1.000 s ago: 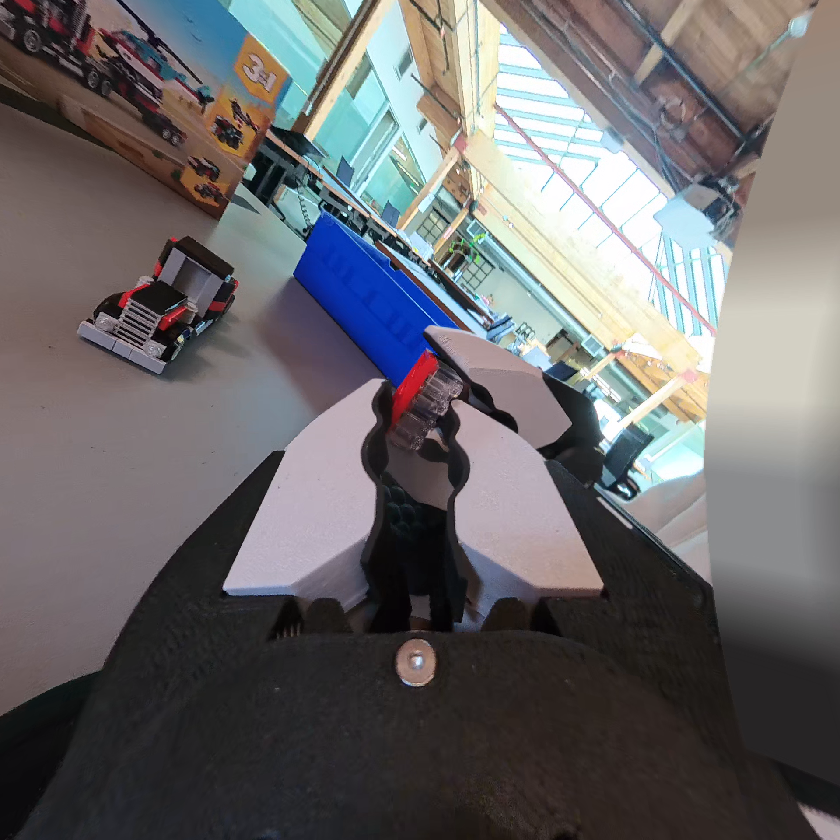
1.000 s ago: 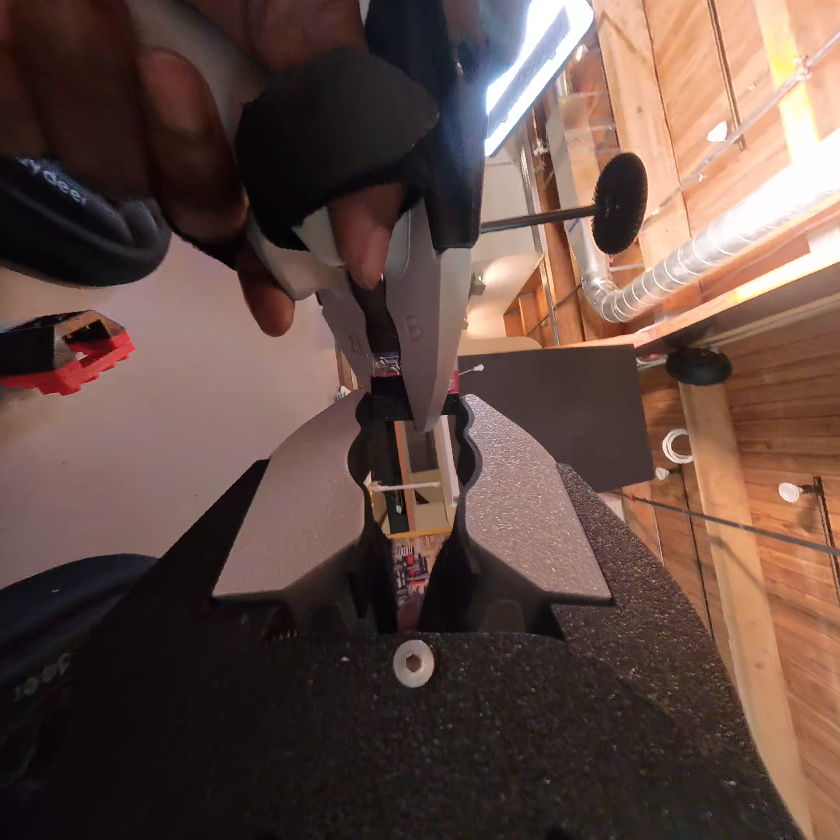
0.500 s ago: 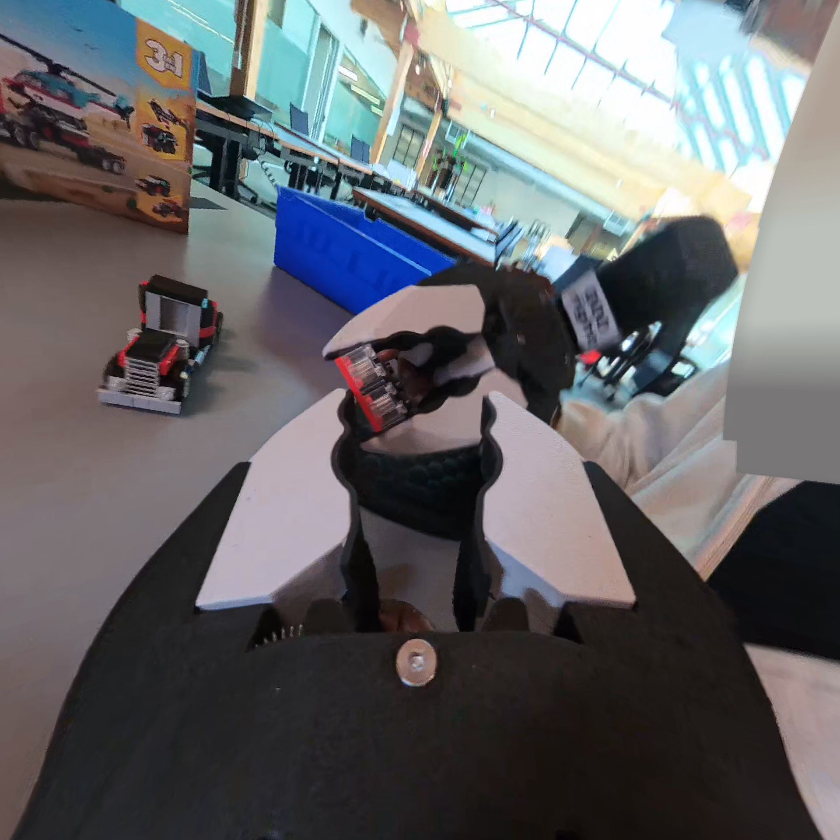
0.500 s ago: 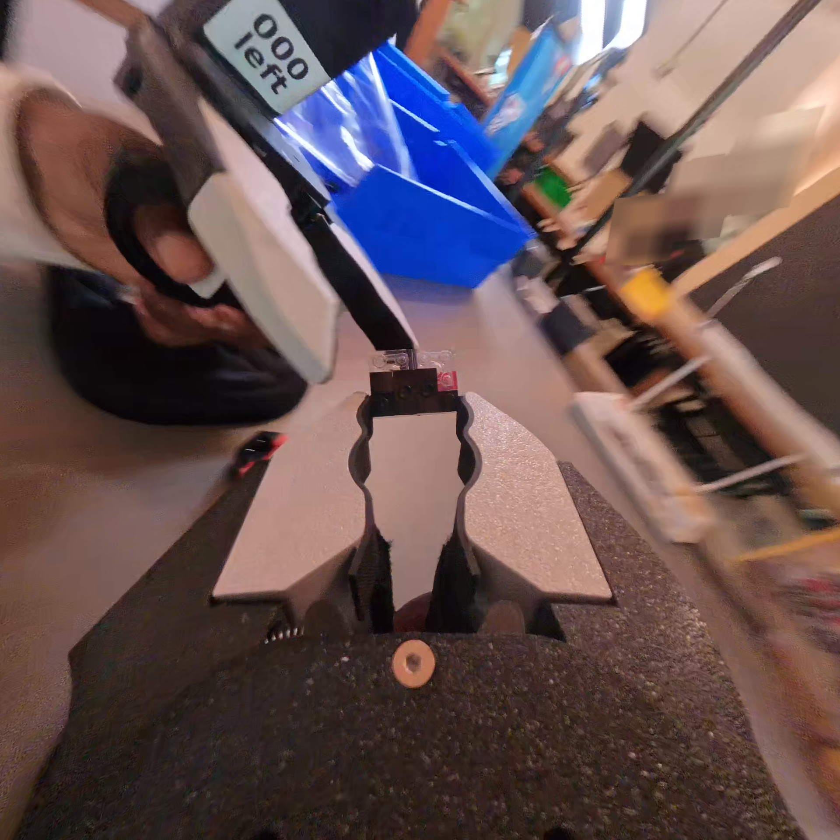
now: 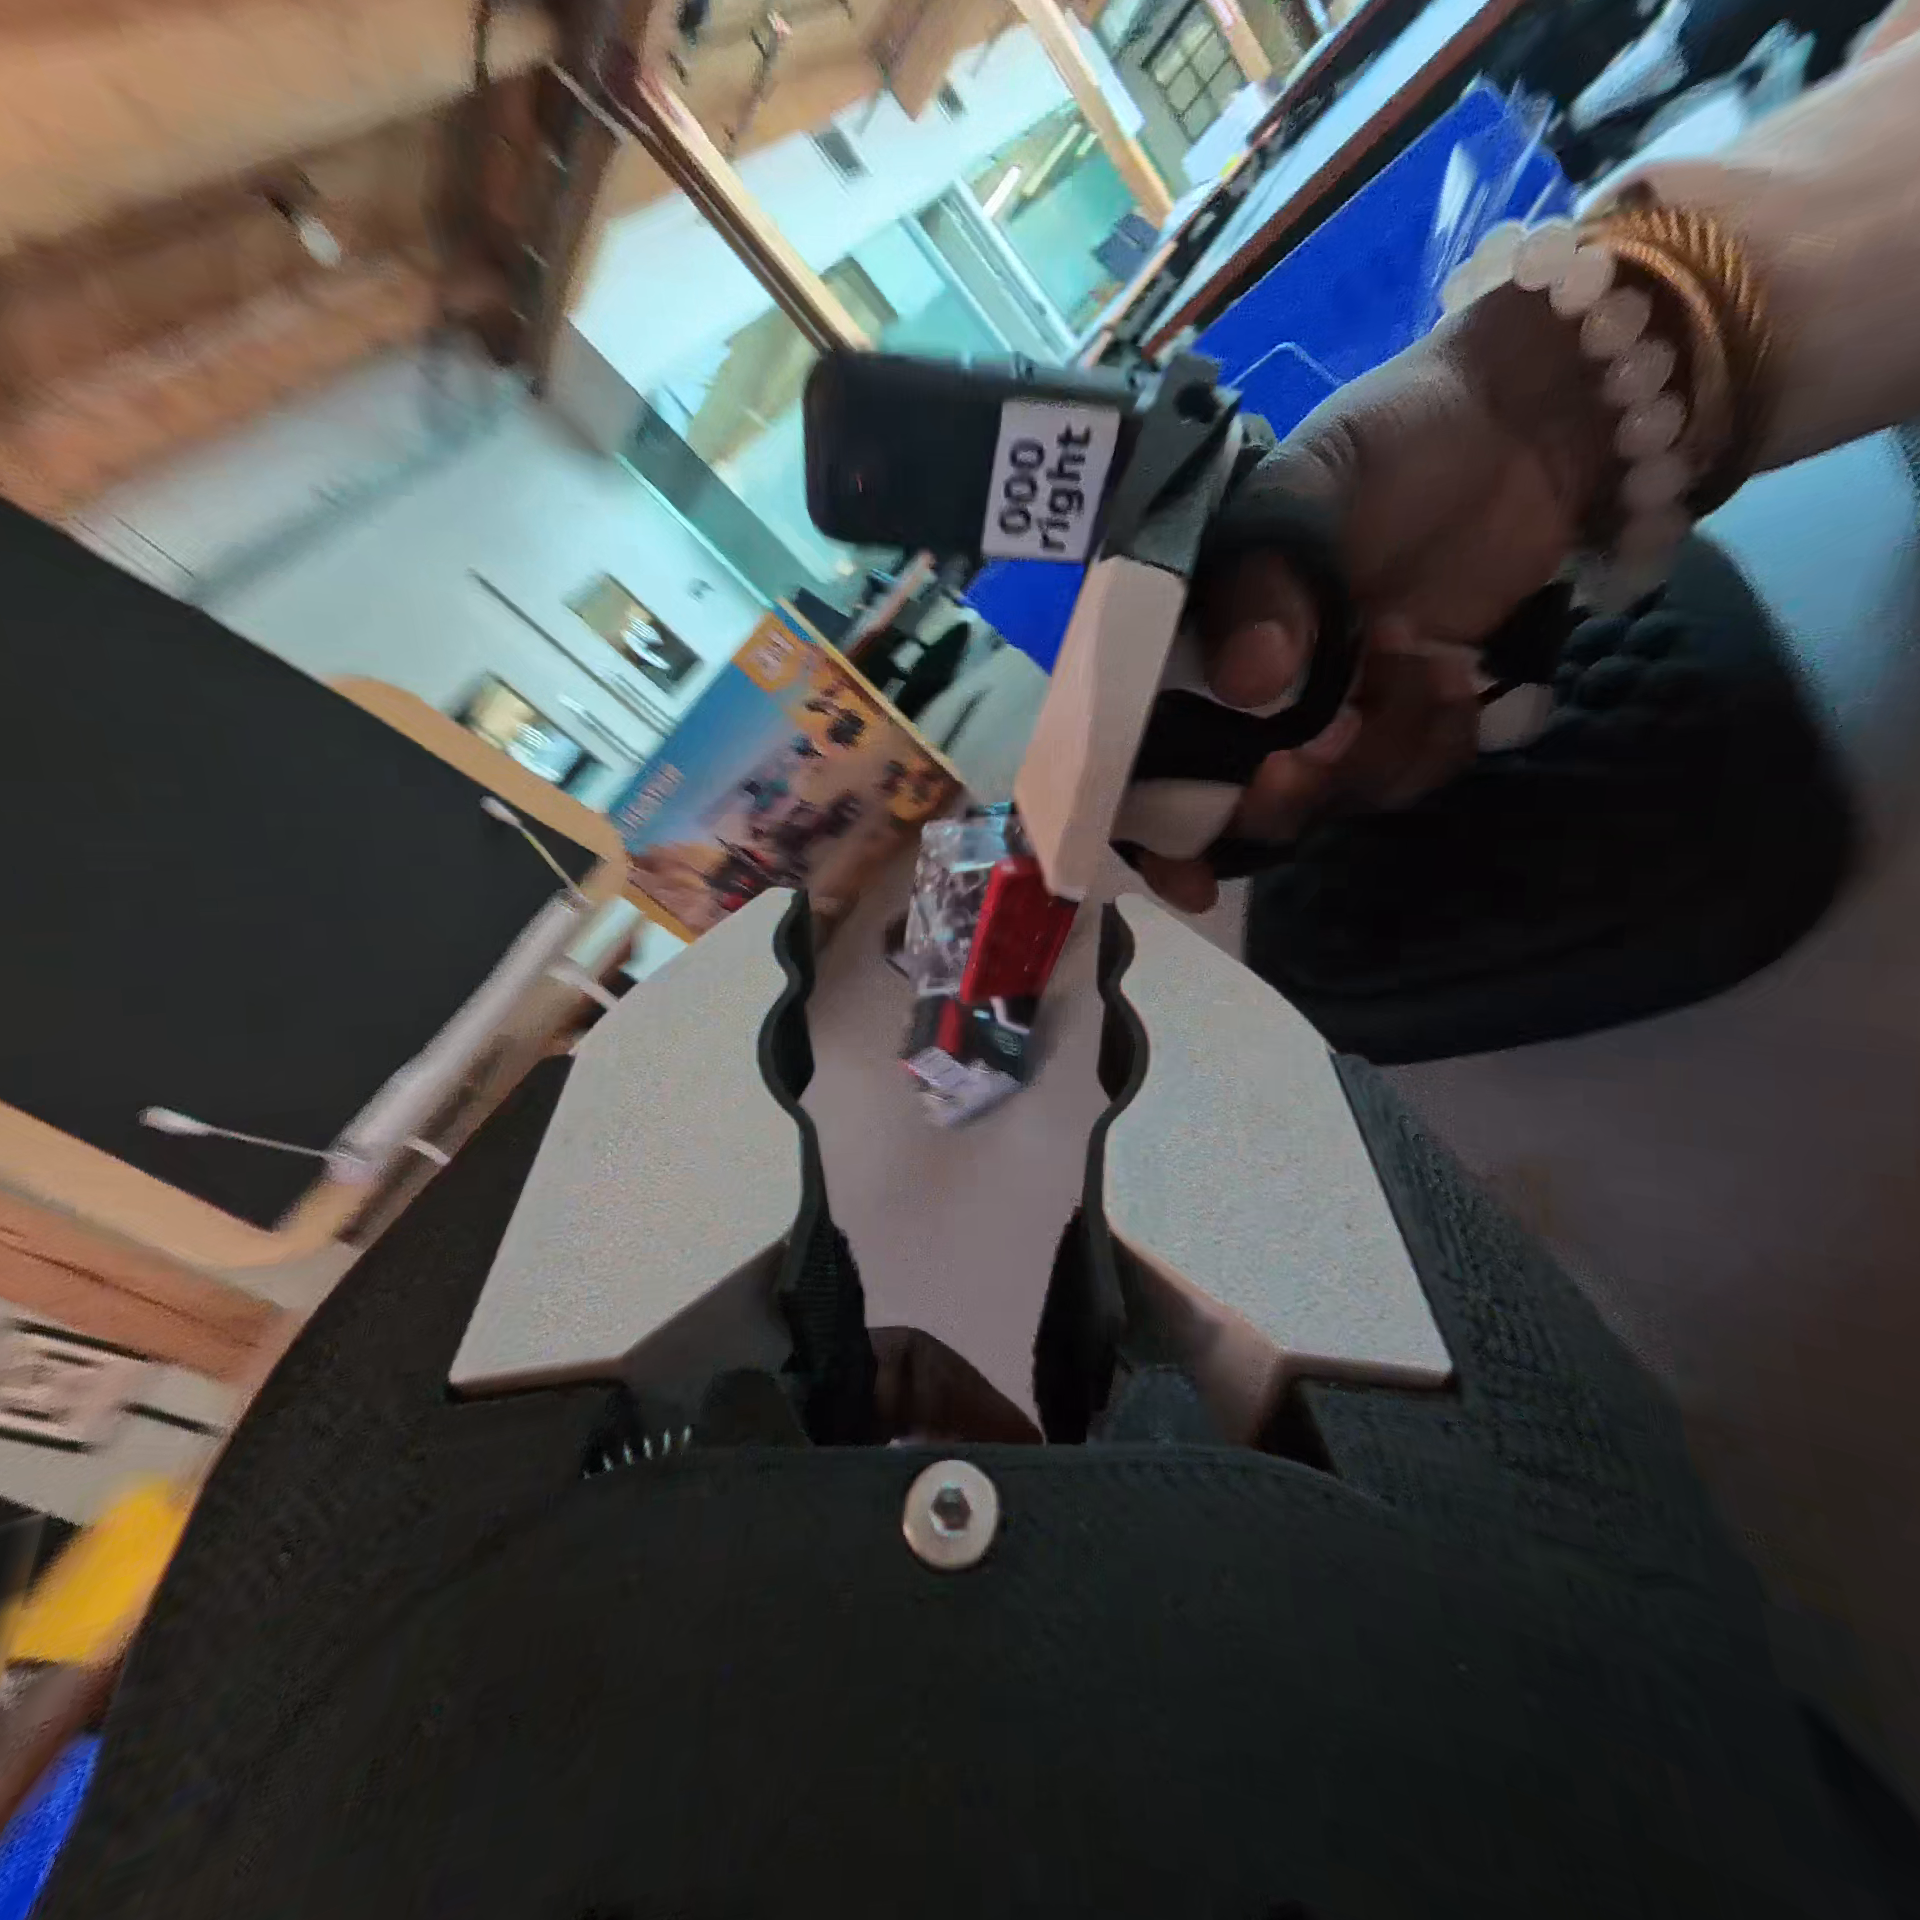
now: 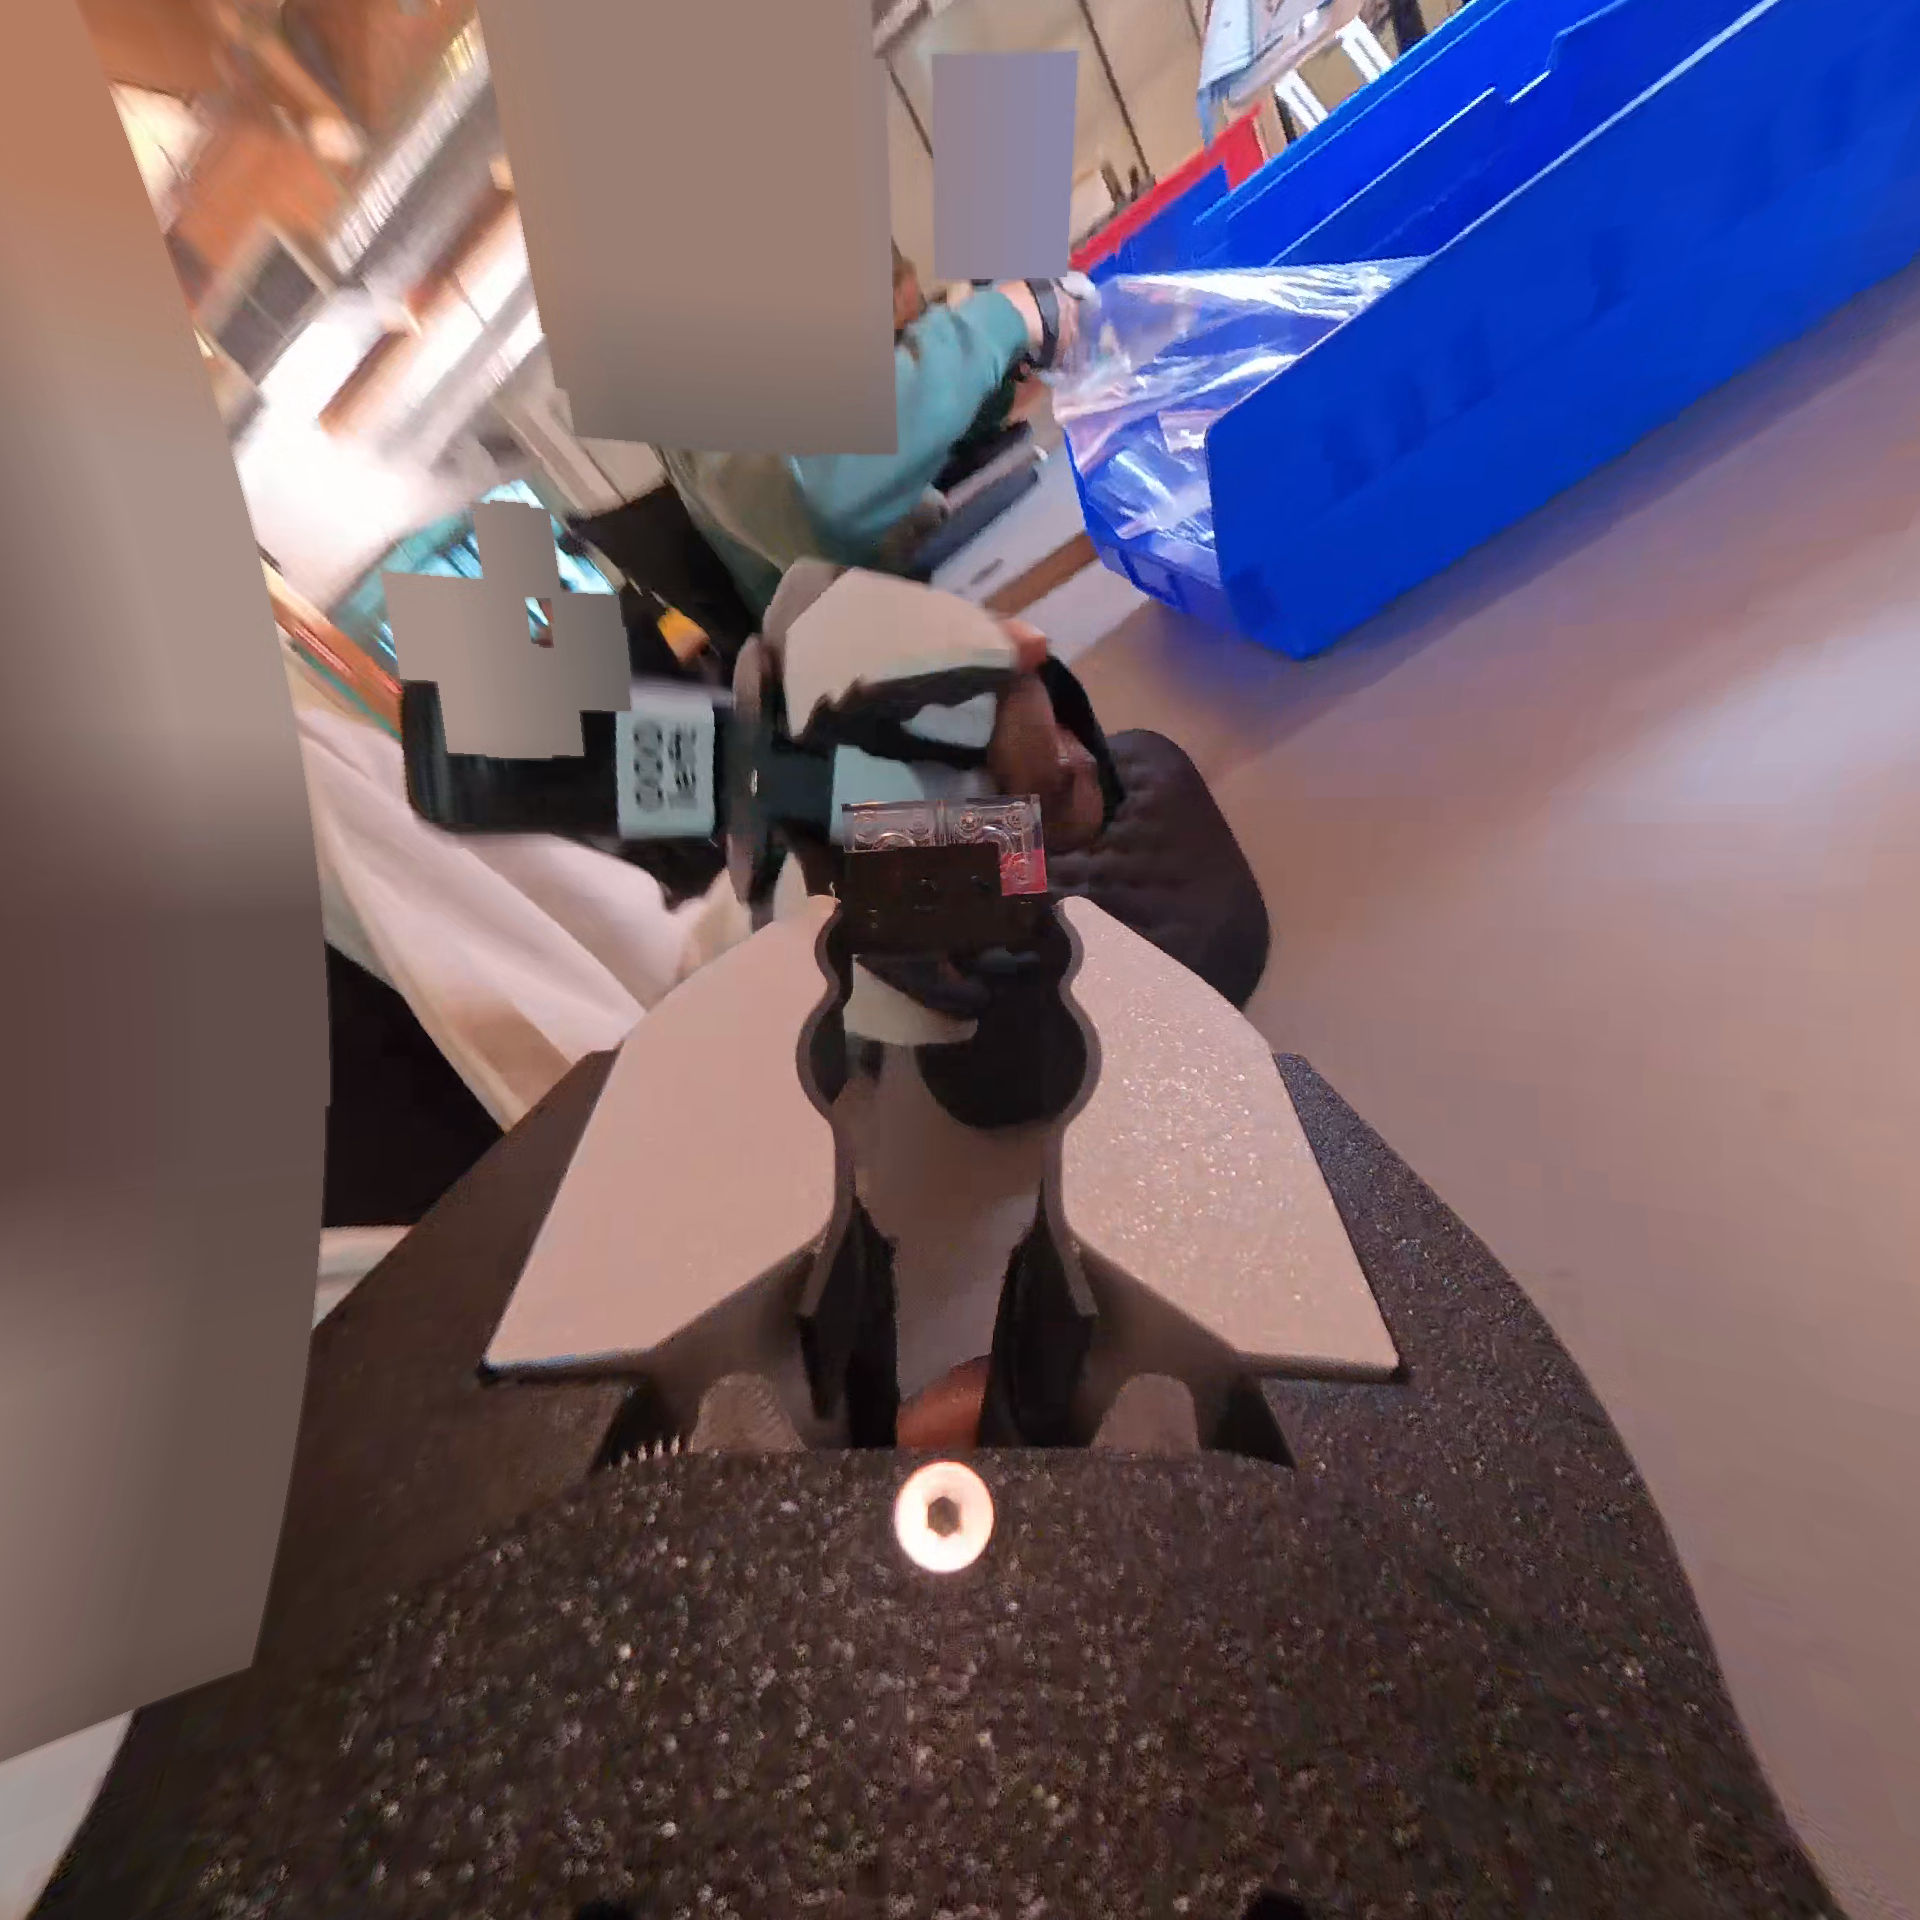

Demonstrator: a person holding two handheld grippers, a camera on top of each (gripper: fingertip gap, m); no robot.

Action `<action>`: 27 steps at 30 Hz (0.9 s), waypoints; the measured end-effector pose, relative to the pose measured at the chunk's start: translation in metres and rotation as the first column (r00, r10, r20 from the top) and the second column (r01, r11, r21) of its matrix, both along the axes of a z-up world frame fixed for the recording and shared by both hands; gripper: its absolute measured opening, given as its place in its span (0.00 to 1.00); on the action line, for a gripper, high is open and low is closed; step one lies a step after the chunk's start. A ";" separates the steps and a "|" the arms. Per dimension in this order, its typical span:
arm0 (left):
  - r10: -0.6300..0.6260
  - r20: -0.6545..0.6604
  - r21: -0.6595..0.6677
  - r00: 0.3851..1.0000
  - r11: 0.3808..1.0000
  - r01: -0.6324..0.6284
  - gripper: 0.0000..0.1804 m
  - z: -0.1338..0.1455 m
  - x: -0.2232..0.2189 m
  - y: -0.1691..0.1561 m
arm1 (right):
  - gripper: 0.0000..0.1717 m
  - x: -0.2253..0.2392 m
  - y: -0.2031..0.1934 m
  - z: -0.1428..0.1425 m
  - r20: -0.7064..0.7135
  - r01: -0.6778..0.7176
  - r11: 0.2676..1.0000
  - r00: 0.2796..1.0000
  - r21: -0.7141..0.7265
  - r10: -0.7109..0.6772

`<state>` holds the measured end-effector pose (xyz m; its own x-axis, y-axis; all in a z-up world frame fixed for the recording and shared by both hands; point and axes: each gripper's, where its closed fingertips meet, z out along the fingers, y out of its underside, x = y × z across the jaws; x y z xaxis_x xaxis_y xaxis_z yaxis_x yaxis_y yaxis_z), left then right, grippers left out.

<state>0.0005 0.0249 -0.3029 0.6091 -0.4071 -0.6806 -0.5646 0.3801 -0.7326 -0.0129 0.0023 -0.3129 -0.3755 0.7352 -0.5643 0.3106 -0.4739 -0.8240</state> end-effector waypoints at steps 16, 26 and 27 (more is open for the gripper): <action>-0.116 0.555 -0.232 0.823 0.930 0.287 0.15 0.017 -0.007 -0.008 | 0.14 0.015 0.010 0.036 -0.357 0.199 0.952 0.928 0.232 -0.107; -0.142 0.578 -0.304 0.804 0.877 0.373 0.15 0.012 0.000 -0.013 | 0.11 0.002 -0.004 0.032 -0.332 0.234 0.790 0.942 0.566 -0.041; -0.148 0.568 -0.306 0.810 0.875 0.375 0.15 0.011 0.002 -0.014 | 0.11 0.001 -0.005 0.030 -0.327 0.233 0.787 0.944 0.571 -0.042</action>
<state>0.0026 0.0109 -0.2923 0.6481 -0.7600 -0.0494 0.0161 0.0785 -0.9968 -0.0117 -0.0026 -0.2830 -0.3153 0.9416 0.1183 -0.0098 0.1215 -0.9925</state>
